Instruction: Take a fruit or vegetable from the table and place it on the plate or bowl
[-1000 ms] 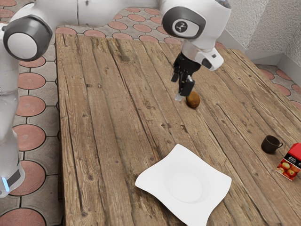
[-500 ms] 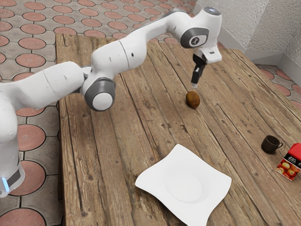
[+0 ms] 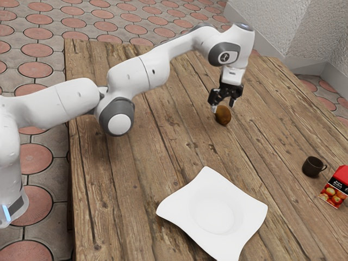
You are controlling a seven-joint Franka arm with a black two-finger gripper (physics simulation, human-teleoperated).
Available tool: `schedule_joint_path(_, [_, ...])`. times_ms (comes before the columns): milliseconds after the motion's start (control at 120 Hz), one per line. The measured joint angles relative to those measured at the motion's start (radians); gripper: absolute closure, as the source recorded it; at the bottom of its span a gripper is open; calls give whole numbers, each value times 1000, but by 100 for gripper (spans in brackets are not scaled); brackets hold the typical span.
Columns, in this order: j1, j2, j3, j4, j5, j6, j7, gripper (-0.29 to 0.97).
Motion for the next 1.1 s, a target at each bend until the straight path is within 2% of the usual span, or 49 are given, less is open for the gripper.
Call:
schedule_joint_path(225, [1,1,-1,0,2,-56,134,0])
schedule_joint_path(658, [3,2,-1,0,28,-79,237,0])
schedule_joint_path(1100, [20,8,0,0,29,19,294,0])
